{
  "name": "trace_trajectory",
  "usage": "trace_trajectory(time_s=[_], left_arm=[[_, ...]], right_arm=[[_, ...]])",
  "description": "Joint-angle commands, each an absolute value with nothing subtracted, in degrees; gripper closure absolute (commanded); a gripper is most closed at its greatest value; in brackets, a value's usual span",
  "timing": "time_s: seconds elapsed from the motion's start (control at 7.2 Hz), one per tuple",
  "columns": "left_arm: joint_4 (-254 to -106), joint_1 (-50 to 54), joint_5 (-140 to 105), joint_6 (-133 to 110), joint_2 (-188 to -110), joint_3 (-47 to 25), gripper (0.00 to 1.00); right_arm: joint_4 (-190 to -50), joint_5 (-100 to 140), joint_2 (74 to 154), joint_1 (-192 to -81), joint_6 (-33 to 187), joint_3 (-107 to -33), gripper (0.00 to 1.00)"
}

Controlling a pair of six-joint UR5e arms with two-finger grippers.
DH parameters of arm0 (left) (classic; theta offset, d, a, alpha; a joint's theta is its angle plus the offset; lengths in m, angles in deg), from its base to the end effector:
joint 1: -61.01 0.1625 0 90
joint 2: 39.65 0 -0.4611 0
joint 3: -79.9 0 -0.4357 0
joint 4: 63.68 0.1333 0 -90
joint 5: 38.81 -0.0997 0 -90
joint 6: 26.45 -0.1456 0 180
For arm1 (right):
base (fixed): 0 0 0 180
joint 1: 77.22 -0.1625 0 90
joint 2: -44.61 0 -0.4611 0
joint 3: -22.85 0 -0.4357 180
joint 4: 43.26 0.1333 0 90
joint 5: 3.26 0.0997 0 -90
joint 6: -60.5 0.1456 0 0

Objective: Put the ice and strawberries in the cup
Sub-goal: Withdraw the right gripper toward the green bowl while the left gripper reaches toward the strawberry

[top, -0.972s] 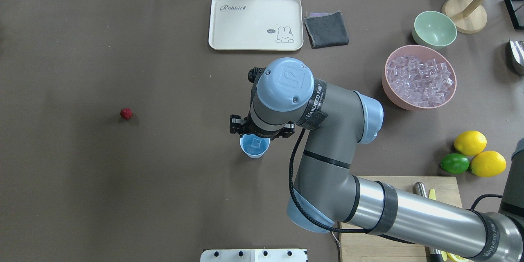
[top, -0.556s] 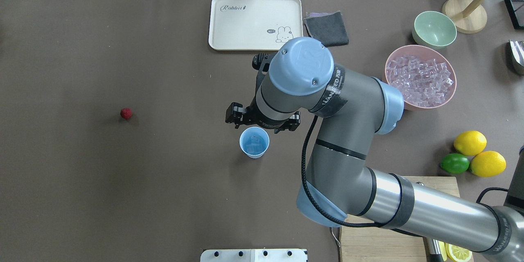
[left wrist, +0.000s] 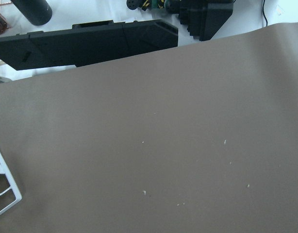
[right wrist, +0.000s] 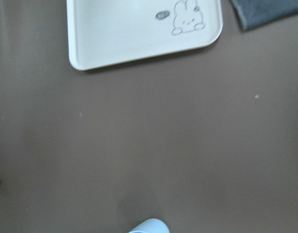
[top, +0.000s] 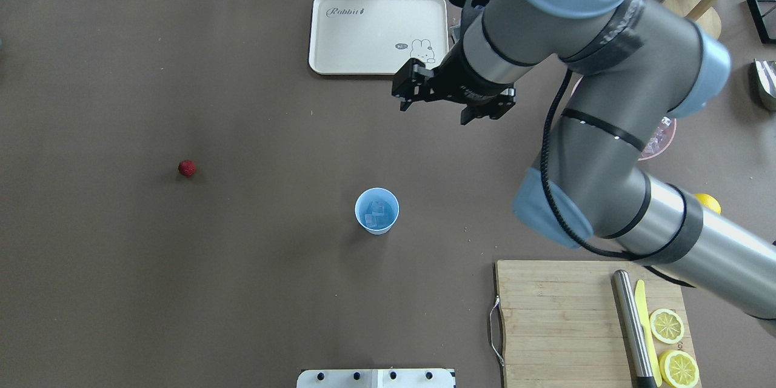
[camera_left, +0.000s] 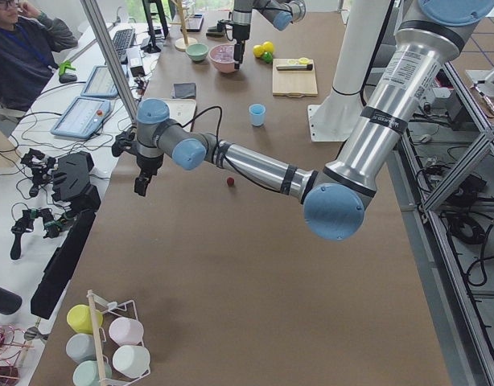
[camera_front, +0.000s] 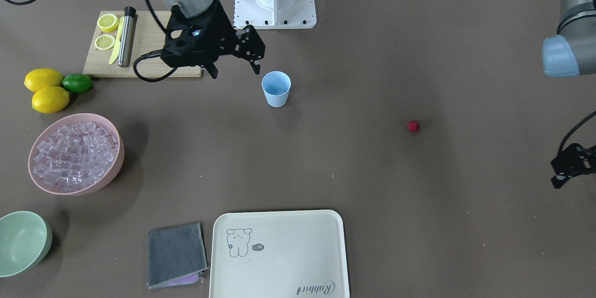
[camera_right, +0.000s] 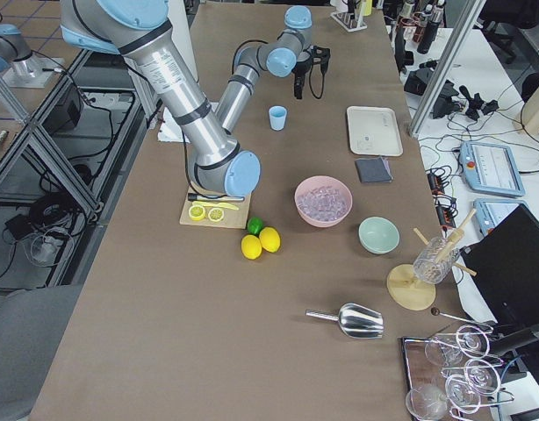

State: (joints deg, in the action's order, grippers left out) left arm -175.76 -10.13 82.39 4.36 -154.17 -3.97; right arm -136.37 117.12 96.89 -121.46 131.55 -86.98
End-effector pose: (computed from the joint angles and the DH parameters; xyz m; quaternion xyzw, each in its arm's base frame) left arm 0.1914 -0.7393 0.4746 0.1963 0.3689 -0.0016 0.9085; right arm -0.4427 -0.5144 0.1515 0.0328 -0.4981 0.0709 0.8636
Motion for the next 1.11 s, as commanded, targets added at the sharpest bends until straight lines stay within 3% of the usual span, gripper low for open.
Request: trace_trajectory(time_s=[0.0,0.42,0.97], left_arm=[[-189.31,-0.65,78.38,22.51,-152.08,-5.95,0.02],[-188.75,17.28,61.51,33.02,-142.42,-19.99,0.02],[-188.57,23.57,56.29,32.7,-137.92,-20.2,0.02]], right_arm=[[-136.17,123.11,103.9,-131.24,118.85,-87.27,0.01],[-136.17,123.57,107.45,-136.89,110.52,-85.26,0.01],[-136.17,123.48,107.54,-137.08,110.6,-84.99,0.01]])
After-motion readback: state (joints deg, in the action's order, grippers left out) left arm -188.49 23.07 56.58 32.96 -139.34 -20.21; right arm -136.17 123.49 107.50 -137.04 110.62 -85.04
